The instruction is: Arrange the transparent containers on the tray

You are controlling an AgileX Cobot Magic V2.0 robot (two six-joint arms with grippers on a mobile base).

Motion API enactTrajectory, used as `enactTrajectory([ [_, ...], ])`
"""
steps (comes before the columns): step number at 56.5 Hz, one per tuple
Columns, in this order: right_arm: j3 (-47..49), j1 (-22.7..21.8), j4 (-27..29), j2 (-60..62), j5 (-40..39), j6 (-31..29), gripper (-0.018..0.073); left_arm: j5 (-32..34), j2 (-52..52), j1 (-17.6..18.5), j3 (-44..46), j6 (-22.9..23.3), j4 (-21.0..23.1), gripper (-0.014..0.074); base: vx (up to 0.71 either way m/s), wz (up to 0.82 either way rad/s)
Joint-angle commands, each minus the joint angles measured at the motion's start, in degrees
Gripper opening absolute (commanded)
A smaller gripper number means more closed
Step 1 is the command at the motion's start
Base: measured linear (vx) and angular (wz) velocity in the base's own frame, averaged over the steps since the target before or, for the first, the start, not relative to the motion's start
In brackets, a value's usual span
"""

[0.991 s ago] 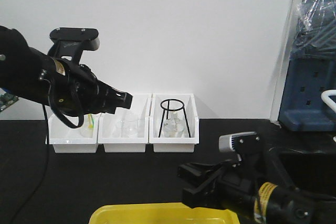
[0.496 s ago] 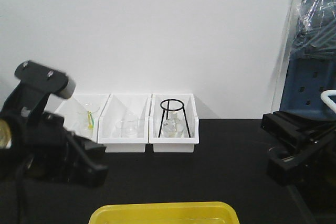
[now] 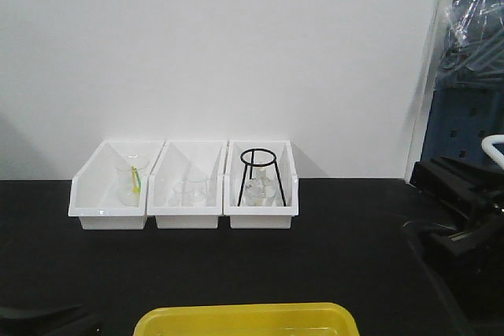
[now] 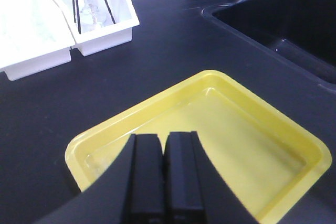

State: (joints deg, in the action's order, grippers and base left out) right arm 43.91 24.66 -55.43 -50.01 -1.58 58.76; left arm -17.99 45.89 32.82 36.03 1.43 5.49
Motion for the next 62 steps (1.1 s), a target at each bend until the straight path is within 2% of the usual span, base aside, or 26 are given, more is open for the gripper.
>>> enactTrajectory([
  [1,1.8,0.0,-0.5,0.7,-2.3,-0.1,-0.0011,4.4,-0.7,0.4,1.4,0.0,0.6,-0.0008,0.0,0.0],
  [28,1.8,0.0,-0.5,0.7,-2.3,-0.1,-0.0011,3.8,-0.5,0.4,1.4,0.0,0.6,-0.0008,0.0,0.0],
  [32,1.8,0.0,-0.5,0.7,-2.3,-0.1,-0.0011,3.5,-2.0,0.0,1.3,-1.4,-3.0,-0.0008,0.0,0.0],
  [36,1.8,0.0,-0.5,0.7,-2.3,-0.1,-0.0011,1.9,-4.1,-2.0,1.1,-1.4,-6.0,-0.0008,0.0,0.0],
  [42,1.8,0.0,-0.5,0.7,-2.3,-0.1,-0.0011,1.3,-9.4,-8.2,-2.6,-1.4,-7.6,-0.0008,0.0,0.0],
  [52,1.8,0.0,-0.5,0.7,-2.3,-0.1,-0.0011,2.7,-22.7,-18.0,-14.6,-1.4,-9.0,-0.0008,0.0,0.0],
  [62,1.8,0.0,-0.5,0.7,-2.3,-0.1,-0.0011,6.5,-37.3,-24.1,-28.0,-1.4,-9.7,-0.0008,0.0,0.0],
])
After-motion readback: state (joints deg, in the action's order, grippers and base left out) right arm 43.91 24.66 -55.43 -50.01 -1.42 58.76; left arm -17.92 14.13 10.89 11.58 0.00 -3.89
